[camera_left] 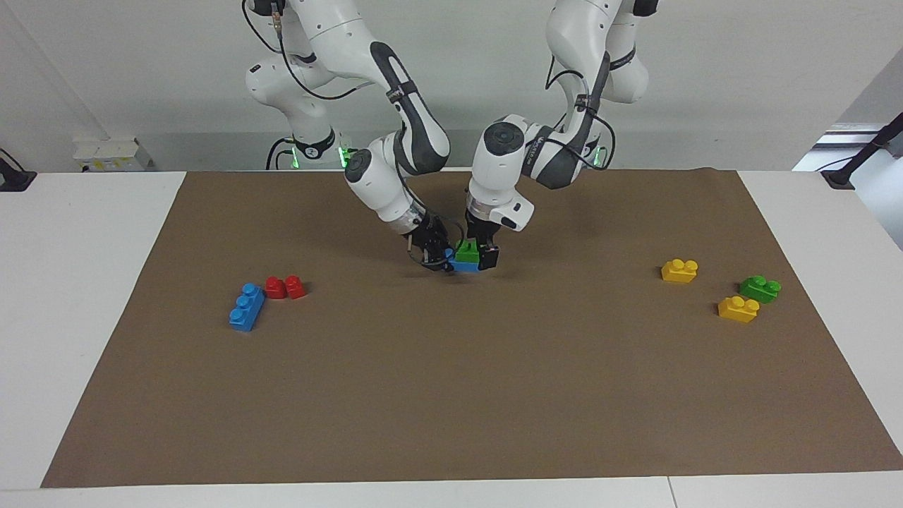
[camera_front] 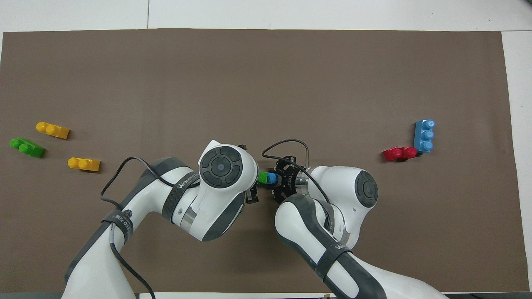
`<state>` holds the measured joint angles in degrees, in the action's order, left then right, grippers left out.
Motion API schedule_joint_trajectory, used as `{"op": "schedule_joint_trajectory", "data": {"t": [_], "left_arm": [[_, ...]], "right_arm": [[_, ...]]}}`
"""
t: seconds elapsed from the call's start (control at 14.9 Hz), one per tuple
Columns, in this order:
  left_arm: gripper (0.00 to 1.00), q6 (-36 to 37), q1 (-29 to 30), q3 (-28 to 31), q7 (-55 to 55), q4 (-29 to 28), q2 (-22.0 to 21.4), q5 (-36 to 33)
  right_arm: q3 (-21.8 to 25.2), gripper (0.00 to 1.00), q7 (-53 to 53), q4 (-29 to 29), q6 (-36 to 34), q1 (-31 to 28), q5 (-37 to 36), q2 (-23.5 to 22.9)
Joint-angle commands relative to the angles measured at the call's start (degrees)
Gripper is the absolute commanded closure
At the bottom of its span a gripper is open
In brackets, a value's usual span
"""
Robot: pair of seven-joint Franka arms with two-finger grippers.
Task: Remove green block with left arm and hold with right
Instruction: 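Close the left gripper on the green brick while the right gripper grips the blue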
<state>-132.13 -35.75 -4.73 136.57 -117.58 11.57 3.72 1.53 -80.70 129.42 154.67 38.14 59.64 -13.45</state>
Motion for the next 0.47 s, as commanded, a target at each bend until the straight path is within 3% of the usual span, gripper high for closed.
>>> {"op": "schedule_joint_trajectory", "data": {"t": [0.0, 0.27, 0.4], "left_arm": [[0.00, -1.0, -0.6, 0.5, 1.1, -0.3, -0.3, -0.4], [0.00, -0.3, -0.8, 0.5, 0.5, -0.2, -0.3, -1.0], [0.09, 0.3, -1.1, 0.4, 0.2, -0.2, -0.3, -1.9]], "right_arm": [[-0.1, 1.00, 1.9, -0.8, 1.2, -0.1, 1.9, -0.8], [-0.1, 1.00, 5.0, -0.8, 1.9, 0.0, 2.1, -0.9], [-0.1, 1.00, 5.3, -0.8, 2.0, -0.1, 4.8, -0.9]]}}
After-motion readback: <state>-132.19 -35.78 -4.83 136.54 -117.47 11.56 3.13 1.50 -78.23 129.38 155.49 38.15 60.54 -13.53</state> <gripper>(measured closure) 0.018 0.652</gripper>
